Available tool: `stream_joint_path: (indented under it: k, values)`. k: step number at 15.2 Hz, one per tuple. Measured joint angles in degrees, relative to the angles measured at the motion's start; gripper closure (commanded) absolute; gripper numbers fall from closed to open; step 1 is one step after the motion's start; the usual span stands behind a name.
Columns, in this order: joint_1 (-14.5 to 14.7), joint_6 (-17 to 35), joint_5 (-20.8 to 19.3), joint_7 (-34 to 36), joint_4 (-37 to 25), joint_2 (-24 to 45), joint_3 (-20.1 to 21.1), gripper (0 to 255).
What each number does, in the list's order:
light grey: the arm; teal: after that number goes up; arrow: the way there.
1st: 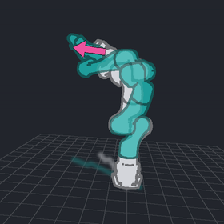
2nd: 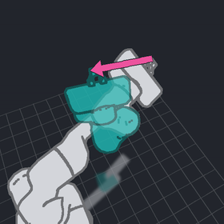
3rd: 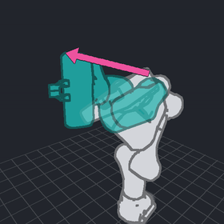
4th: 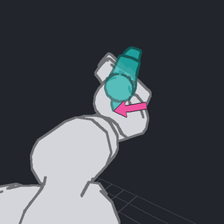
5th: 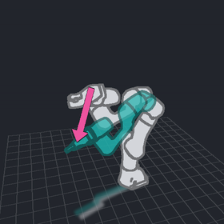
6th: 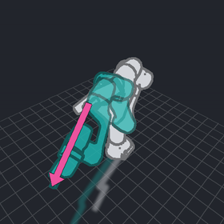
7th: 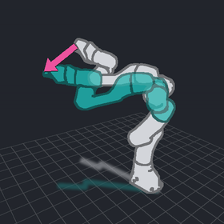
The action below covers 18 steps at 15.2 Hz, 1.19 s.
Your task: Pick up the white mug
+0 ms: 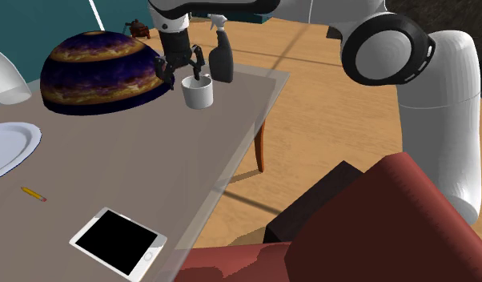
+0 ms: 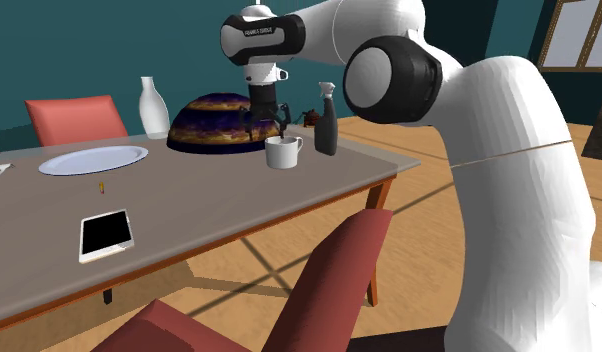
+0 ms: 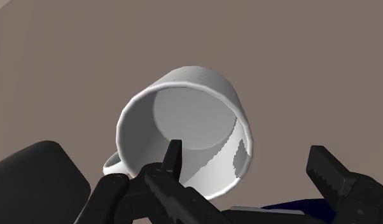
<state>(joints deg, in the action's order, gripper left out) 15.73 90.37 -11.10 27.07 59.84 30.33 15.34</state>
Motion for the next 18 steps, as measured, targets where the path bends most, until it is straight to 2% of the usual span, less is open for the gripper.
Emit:
stream_joint_path:
  k: [2,7,8,18]
  values:
    - [0.12,0.82,-0.22,0.06,0.03,0.81,-0.07,0]
    - [-0.5,5.15,-0.07,0.46,5.44,-0.23,-0.03,0]
    - [-0.54,5.55,-0.08,0.49,5.83,-0.22,-0.04,255]
    - [-0.58,5.99,-0.07,0.54,6.34,-0.33,-0.03,255]
